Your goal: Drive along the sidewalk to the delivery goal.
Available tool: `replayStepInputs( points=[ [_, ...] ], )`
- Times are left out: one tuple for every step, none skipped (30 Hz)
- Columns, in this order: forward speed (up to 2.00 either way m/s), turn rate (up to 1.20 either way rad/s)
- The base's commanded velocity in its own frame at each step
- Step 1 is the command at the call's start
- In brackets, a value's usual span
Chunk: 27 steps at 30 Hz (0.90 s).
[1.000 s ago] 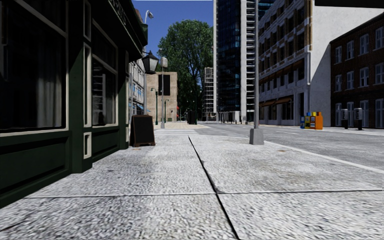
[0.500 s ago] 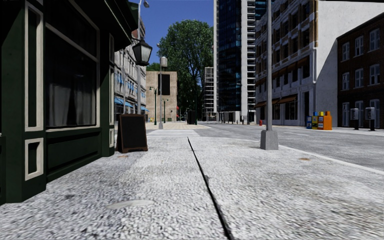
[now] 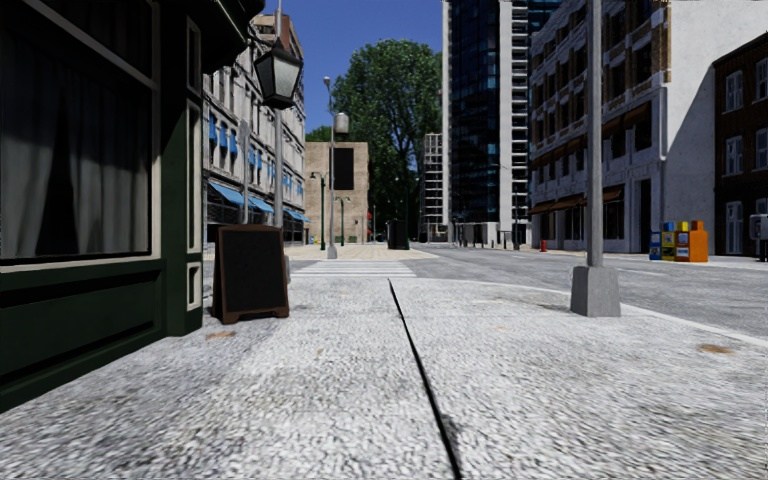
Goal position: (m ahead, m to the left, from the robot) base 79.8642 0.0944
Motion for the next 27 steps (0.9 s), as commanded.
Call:
replayStepInputs(
  points=[
    [2.00, 0.23],
    [2.00, 0.23],
    [2.00, 0.23],
    [2.00, 0.23],
    [2.00, 0.23],
    [2.00, 0.16],
    [2.00, 0.00],
    [2.00, 0.00],
    [2.00, 0.00],
    [2.00, 0.00],
    [2.00, 0.00],
    [2.00, 0.00],
    [2.00, 0.00],
    [2.00, 0.00],
    [2.00, 0.00],
    [2.00, 0.00],
    [2.00, 0.00],
    [2.00, 0.00],
    [2.00, 0.00],
    [2.00, 0.00],
    [2.00, 0.00],
    [2.00, 0.00],
    [2.00, 0.00],
    [2.00, 0.00],
    [2.00, 0.00],
    [2.00, 0.00],
    [2.00, 0.00]
  ],
)
